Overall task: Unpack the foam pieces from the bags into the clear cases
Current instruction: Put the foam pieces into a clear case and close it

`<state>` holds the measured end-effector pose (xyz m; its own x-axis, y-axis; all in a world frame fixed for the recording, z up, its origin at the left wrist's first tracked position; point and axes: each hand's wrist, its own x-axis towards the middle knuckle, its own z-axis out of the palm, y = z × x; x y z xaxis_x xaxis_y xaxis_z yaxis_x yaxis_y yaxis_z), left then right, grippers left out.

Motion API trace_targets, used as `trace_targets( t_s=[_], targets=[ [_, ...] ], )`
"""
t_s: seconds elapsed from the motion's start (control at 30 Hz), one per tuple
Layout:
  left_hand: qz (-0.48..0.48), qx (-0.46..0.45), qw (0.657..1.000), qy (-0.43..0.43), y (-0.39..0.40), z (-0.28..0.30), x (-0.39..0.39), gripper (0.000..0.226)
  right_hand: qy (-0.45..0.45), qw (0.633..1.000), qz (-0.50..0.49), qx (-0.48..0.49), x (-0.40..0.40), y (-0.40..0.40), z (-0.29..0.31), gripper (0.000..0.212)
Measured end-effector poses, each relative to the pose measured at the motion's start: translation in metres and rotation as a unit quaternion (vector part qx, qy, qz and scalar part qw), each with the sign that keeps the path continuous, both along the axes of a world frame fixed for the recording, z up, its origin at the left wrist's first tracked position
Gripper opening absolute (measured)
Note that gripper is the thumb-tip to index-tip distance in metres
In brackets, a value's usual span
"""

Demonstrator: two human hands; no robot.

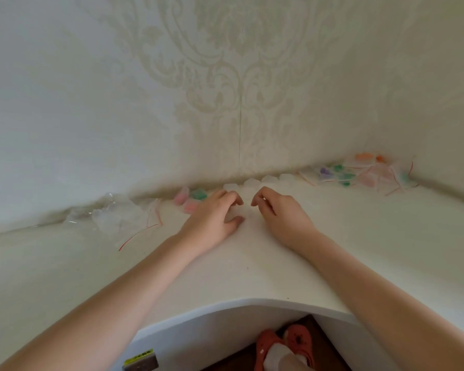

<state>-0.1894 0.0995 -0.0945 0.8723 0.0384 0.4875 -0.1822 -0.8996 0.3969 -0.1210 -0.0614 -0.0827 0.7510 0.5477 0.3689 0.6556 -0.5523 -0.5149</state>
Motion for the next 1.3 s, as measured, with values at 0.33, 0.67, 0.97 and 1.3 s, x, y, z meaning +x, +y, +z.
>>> trace_targets(
  t_s=[0.33, 0.67, 0.97, 1.3],
  targets=[
    [-0.062, -0.025, 0.992, -0.109, -0.022, 0.009, -0.009, 0.042, 0.057, 0.997, -0.028, 0.043, -0.012, 0.006, 0.004, 0.029],
    [-0.025, -0.069, 0.99, -0.118, -0.02, 0.013, -0.008, 0.047, 0.159, 0.974, 0.029, 0.158, -0.015, 0.007, 0.006, 0.028],
    [-0.021, -0.145, 0.982, -0.115, -0.026, 0.015, -0.01, 0.042, 0.193, 0.967, 0.037, 0.159, -0.012, 0.008, 0.006, 0.036],
    [-0.051, -0.234, 0.964, -0.115, -0.027, 0.018, -0.008, 0.032, 0.204, 0.951, 0.052, 0.226, -0.013, 0.013, 0.003, 0.027]
  ],
)
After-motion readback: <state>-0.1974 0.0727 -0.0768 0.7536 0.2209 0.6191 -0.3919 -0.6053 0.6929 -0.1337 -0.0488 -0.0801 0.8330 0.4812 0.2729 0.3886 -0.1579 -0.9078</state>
